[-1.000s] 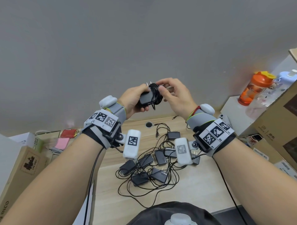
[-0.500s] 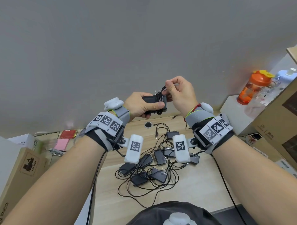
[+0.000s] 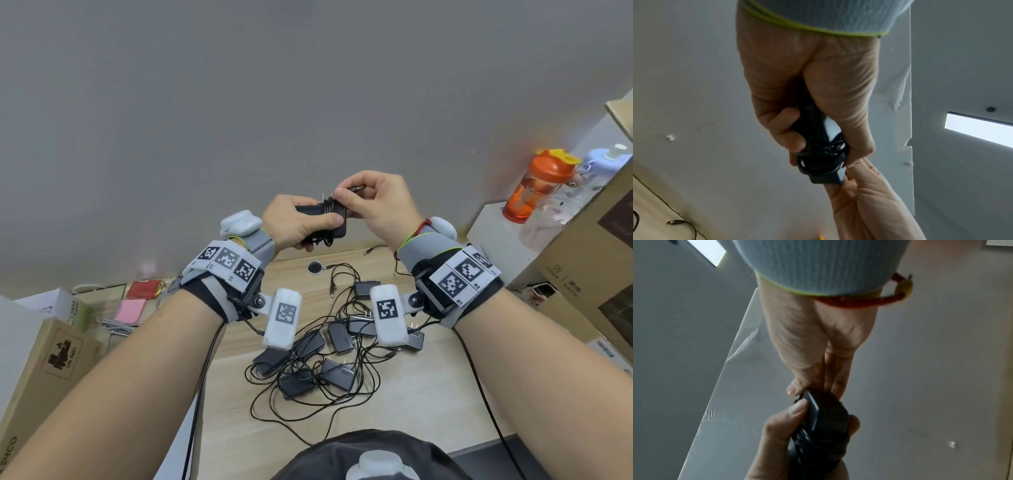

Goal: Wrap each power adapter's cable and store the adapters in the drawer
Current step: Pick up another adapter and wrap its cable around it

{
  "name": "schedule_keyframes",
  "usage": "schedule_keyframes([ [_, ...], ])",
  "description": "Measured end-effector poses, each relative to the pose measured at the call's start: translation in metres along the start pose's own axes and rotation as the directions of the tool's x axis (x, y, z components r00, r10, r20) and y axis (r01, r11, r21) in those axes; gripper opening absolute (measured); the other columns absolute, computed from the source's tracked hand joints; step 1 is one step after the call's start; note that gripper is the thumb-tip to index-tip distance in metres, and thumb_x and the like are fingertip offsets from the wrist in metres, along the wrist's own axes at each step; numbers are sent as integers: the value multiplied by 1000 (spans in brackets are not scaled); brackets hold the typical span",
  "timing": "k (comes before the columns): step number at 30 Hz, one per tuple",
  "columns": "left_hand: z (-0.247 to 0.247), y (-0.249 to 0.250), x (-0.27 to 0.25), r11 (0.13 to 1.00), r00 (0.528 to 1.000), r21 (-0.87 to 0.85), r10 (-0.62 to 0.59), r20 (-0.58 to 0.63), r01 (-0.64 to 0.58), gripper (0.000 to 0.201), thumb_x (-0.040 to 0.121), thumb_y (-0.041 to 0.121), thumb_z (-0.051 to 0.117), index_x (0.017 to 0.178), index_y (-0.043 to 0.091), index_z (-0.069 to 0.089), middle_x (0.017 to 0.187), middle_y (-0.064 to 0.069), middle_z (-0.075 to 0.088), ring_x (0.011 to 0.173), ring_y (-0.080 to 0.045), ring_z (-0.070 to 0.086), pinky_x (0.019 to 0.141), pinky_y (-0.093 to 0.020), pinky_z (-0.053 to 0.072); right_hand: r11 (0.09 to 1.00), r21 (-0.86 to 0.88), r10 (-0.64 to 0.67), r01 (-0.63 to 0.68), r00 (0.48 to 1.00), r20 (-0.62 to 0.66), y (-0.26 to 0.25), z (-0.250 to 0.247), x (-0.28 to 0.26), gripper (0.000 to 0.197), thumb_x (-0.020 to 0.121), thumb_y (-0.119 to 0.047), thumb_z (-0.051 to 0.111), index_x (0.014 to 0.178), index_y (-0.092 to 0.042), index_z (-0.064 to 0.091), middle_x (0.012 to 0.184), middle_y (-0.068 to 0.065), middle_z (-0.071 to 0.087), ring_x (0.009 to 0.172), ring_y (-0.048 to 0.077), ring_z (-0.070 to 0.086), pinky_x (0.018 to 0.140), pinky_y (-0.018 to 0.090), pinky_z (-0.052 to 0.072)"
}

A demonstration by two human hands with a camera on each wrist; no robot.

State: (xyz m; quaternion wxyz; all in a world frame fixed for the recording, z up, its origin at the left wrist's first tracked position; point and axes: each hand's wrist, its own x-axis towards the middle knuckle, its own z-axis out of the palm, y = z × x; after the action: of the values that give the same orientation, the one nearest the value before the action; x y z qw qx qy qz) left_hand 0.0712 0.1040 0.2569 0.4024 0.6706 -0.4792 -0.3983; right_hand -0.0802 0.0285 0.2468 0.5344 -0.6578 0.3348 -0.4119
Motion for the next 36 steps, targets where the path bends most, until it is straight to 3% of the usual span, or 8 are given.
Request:
schedule_keyframes([
  [7, 3, 3, -7, 998, 992, 23, 63, 110, -66, 38, 67, 30, 89, 90, 3, 74, 64, -4, 67, 44, -14, 50, 43, -21, 41, 997, -47, 56, -64, 985, -163, 10, 0, 4, 14, 94, -12, 63, 81, -13, 57, 65, 7, 66, 54, 19, 64, 51, 31, 54],
  [13, 6, -12, -1, 990, 993, 128, 53, 103, -66, 37, 63, 37, 91, 89, 16, 75, 67, -4, 70, 47, -12, 54, 55, -31, 47, 978, -70, 193, -198, 979, -72, 20, -3, 2, 12, 92, -18, 67, 84, -10, 62, 67, 4, 65, 50, 9, 60, 58, 28, 54],
  [19, 23, -16, -3, 998, 995, 66, 17, 102, -24, 28, 72, 14, 85, 94, 10, 67, 73, -14, 67, 45, -18, 55, 42, -24, 44, 950, -136, 280, -280, 960, -23, 41, -13, -12, 15, 94, -20, 65, 80, -14, 68, 78, 10, 65, 73, 21, 60, 70, 38, 56],
  [23, 40, -23, 3, 1000, 992, 9, 27, 123, -28, 53, 67, 19, 90, 109, 13, 57, 79, -13, 70, 50, -20, 60, 44, -26, 45, 945, -66, 316, -319, 947, -48, 49, -27, -28, 23, 99, -23, 57, 90, -9, 74, 86, 13, 70, 76, 22, 65, 85, 47, 58],
  [28, 74, -35, 9, 998, 984, -17, 60, 168, -58, 58, 63, 27, 92, 108, 16, 56, 89, -8, 70, 58, -15, 62, 50, -28, 52, 913, 118, 400, -391, 915, -59, 56, -45, -55, 42, 101, -38, 49, 105, -3, 71, 104, 21, 72, 93, 30, 72, 88, 43, 58],
  [30, 90, -42, 11, 998, 973, 10, 56, 222, -59, 62, 60, 29, 94, 107, 17, 56, 98, -7, 68, 70, -13, 64, 61, -30, 57, 904, 133, 415, -407, 909, -37, 59, -51, -71, 37, 100, -35, 51, 108, -4, 70, 100, 17, 73, 89, 22, 71, 81, 36, 59],
  [33, 113, -50, 6, 1000, 954, -10, 32, 299, -30, 63, 65, 19, 91, 115, 13, 53, 93, -2, 65, 63, 0, 64, 63, -23, 59, 909, 137, 402, -394, 915, -32, 69, -61, -95, 27, 97, -15, 59, 120, -2, 64, 101, 11, 68, 90, 16, 66, 81, 33, 60],
  [36, 136, -56, 2, 997, 945, -66, -11, 328, 35, 59, 71, 13, 86, 121, 7, 54, 97, -5, 65, 69, -9, 70, 65, -26, 61, 885, 204, 453, -418, 876, -167, 80, -79, -113, 27, 92, -8, 65, 119, -4, 61, 102, 10, 67, 92, 20, 67, 78, 31, 61],
])
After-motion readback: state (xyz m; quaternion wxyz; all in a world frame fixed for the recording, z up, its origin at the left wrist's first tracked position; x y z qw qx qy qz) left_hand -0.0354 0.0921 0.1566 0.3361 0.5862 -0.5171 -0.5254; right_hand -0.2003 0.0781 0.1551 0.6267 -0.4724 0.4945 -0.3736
